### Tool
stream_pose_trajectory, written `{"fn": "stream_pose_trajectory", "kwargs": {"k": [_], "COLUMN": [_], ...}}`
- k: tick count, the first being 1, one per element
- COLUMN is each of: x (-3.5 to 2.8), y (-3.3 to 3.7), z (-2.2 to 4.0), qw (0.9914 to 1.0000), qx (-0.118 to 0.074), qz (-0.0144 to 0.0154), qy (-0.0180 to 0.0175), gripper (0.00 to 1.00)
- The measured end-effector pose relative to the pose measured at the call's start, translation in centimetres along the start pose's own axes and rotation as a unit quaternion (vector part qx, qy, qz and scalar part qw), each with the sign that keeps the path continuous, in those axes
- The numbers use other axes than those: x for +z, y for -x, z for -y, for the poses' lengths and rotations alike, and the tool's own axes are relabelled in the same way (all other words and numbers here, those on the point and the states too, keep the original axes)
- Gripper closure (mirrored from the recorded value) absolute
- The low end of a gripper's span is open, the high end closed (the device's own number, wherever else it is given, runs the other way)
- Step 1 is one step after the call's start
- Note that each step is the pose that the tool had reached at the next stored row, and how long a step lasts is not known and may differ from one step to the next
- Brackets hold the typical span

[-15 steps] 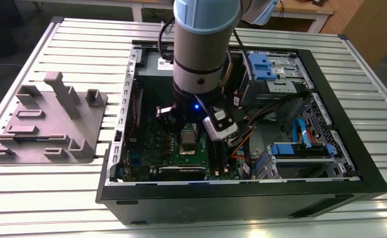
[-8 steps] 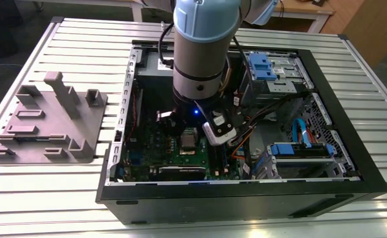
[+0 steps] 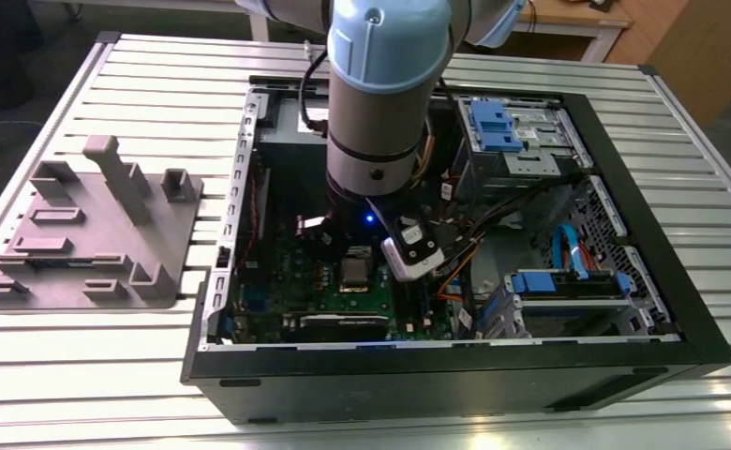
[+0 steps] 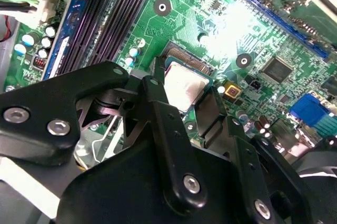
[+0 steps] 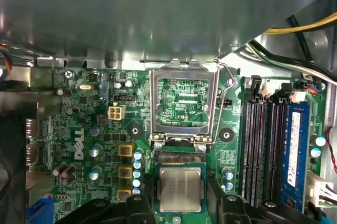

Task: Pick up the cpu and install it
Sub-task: 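Place the cpu into insertion slot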

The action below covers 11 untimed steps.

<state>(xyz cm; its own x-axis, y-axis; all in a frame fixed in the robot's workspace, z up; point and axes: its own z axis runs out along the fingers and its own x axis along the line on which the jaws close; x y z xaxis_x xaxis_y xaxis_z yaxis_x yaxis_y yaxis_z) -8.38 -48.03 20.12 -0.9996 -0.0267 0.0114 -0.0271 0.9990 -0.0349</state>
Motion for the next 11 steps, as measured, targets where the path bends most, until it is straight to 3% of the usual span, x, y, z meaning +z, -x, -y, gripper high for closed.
{"fn": "stream_pose_trajectory", "kwargs": {"k": [11], "x": [0.79], "y": [0.01], "z": [0.03], "qw": [1.00000], "qx": [0.000], "qz": [0.0000], "qy": [0.0000], "gripper": [0.53]}}
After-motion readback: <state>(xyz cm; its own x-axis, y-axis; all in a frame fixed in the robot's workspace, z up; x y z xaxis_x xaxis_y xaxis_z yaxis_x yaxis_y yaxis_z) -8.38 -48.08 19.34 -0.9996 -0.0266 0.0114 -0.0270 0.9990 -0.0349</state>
